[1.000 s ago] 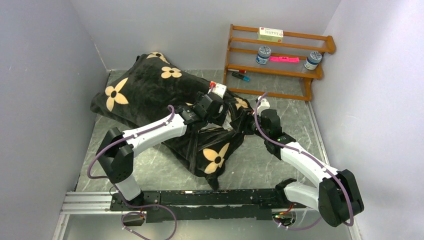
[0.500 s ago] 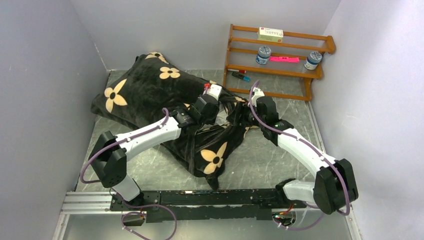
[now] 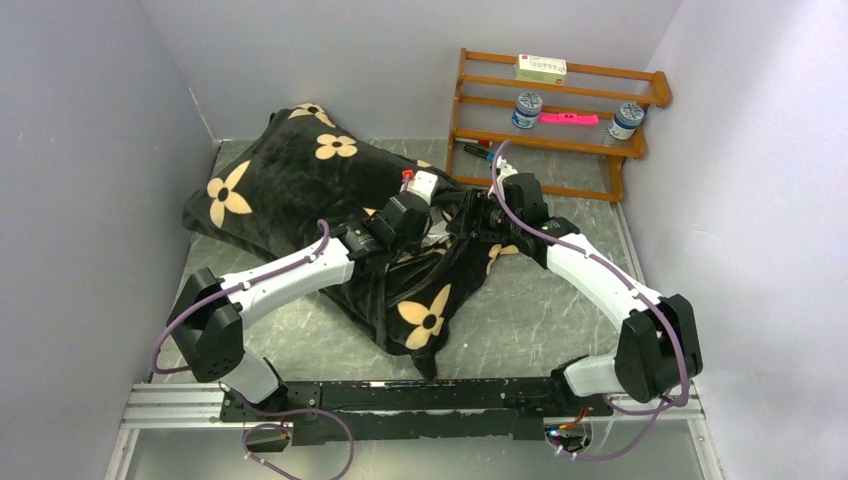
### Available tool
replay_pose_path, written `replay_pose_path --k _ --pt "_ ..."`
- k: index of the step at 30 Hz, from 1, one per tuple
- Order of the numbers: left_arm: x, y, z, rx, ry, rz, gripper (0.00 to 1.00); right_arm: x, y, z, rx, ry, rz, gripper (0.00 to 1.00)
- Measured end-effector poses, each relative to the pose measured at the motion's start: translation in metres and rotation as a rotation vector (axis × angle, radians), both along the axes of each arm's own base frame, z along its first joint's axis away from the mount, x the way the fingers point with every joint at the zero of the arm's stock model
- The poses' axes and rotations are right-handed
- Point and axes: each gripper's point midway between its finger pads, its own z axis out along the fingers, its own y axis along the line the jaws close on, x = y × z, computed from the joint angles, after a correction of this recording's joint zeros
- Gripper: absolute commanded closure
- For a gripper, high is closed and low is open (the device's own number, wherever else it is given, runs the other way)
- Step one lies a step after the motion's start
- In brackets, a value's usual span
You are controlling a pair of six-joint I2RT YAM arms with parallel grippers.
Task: Remove the pillowcase from the pillow
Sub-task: Remove the pillow from the pillowcase.
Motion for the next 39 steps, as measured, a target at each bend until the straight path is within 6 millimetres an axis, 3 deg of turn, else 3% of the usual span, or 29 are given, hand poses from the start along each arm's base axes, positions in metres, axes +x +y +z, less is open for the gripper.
replay_pose_path --k 5,18,23,28,34,36,39 --pt "-0.001 0.003 0.001 0.004 -0.002 0.005 0.95 0.003 0.008 0.006 -0.017 0.012 0.004 0.4" --pt "0.0 0.007 -0.001 0.007 0.001 0.013 0.95 -0.009 -0.017 -0.001 -0.144 -0.02 -0.077 1.0" --pt "0.0 0.007 -0.002 0.002 0.007 0.007 0.95 -0.015 -0.032 -0.007 -0.182 -0.041 -0.132 1.0" --pt "-0.001 0.005 -0.003 -0.006 0.012 -0.002 0.95 -0.017 -0.041 -0.027 -0.174 -0.022 -0.154 1.0" --pt "-0.002 0.005 -0.005 -0.012 0.01 -0.001 0.94 -0.018 -0.035 -0.046 -0.05 -0.013 -0.131 1.0" --pt "-0.004 0.006 -0.005 -0.023 0.009 -0.009 0.89 -0.018 -0.03 -0.051 0.0 -0.022 -0.111 1.0" --pt "-0.006 0.004 -0.003 -0.049 0.009 -0.035 0.7 -0.017 -0.023 -0.056 0.062 -0.031 -0.085 1.0"
